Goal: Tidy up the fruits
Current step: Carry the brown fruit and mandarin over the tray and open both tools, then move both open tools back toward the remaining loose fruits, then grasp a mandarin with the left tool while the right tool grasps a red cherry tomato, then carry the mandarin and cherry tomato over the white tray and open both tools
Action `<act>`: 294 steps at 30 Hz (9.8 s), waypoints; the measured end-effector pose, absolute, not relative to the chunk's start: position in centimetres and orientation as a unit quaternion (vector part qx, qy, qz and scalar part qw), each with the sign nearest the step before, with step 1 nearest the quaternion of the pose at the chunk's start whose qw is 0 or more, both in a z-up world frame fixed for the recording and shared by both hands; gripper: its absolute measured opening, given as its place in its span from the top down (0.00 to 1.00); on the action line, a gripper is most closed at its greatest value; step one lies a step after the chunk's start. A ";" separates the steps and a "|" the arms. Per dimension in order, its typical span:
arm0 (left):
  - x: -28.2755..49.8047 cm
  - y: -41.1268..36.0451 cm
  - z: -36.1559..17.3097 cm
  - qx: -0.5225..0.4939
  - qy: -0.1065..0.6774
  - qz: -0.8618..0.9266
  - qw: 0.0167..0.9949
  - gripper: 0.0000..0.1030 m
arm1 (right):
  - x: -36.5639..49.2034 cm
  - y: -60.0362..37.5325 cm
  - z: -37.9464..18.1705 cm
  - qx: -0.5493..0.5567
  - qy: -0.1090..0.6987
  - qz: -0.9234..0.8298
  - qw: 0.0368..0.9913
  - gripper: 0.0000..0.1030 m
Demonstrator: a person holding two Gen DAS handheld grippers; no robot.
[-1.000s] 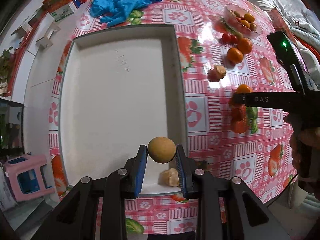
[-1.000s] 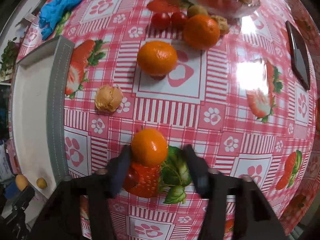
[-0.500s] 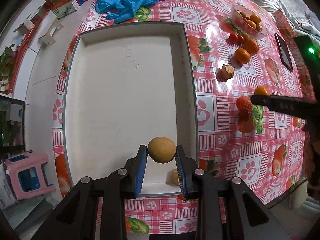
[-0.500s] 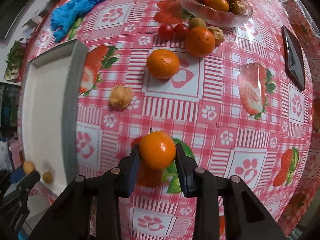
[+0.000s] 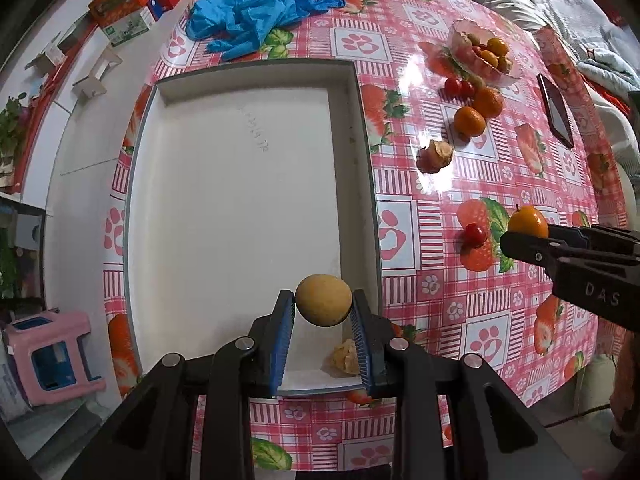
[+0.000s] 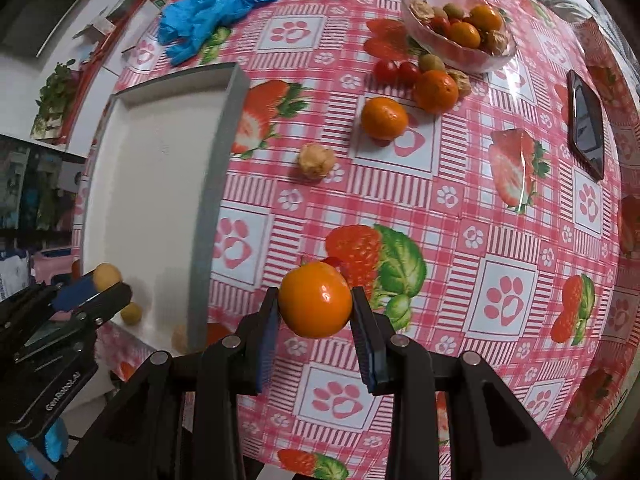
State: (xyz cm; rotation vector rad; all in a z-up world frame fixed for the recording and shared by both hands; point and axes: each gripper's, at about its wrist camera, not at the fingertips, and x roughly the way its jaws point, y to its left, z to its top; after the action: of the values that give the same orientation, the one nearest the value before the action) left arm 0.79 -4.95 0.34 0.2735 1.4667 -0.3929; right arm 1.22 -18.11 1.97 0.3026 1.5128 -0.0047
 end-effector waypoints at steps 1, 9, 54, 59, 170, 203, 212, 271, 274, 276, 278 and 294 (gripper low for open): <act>0.7 -4.9 0.5 0.125 0.661 -0.179 0.718 0.71 | 1.2 -17.9 2.1 0.136 0.684 -0.001 0.717 0.64; 0.5 -3.9 1.0 0.130 0.653 -0.180 0.724 0.71 | 1.3 -15.6 3.0 0.129 0.681 0.008 0.721 0.64; 3.7 3.2 -4.9 0.152 0.693 -0.165 0.685 0.71 | 5.3 -4.6 -1.5 0.097 0.718 0.051 0.687 0.64; 3.9 3.1 -5.5 0.158 0.693 -0.167 0.684 0.71 | 5.1 -4.4 -2.4 0.101 0.722 0.045 0.683 0.64; 6.0 -24.4 -2.0 0.202 0.644 -0.195 0.712 0.16 | -7.2 -35.3 -9.4 0.227 0.708 -0.189 0.642 0.06; 9.0 -29.6 -8.4 0.179 0.650 -0.212 0.708 0.62 | -7.2 -29.8 -5.5 0.201 0.680 -0.126 0.694 0.00; 9.0 -23.6 -3.6 0.145 0.628 -0.192 0.740 0.62 | -2.6 -24.7 -4.3 0.194 0.668 -0.050 0.717 0.10; 2.4 1.1 -1.5 0.111 0.664 -0.105 0.732 0.62 | 5.5 -7.8 1.1 0.107 0.688 0.058 0.715 0.76; 2.6 1.3 -1.7 0.110 0.665 -0.104 0.732 0.62 | 5.7 -7.3 1.0 0.102 0.690 0.062 0.714 0.76; 2.7 1.4 -1.8 0.109 0.665 -0.104 0.731 0.62 | 5.9 -7.1 0.8 0.100 0.691 0.063 0.713 0.76; 2.8 1.5 -1.9 0.109 0.667 -0.106 0.730 0.62 | 6.0 -6.9 0.7 0.098 0.693 0.063 0.712 0.76; 3.5 1.5 -3.8 0.112 0.683 -0.107 0.713 0.62 | 7.4 -4.7 -1.6 0.084 0.709 0.075 0.696 0.76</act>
State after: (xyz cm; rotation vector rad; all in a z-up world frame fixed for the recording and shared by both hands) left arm 3.51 1.46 -3.83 0.2488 1.5143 -0.2367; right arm 7.43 -4.73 -1.62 0.1872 1.5819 0.1672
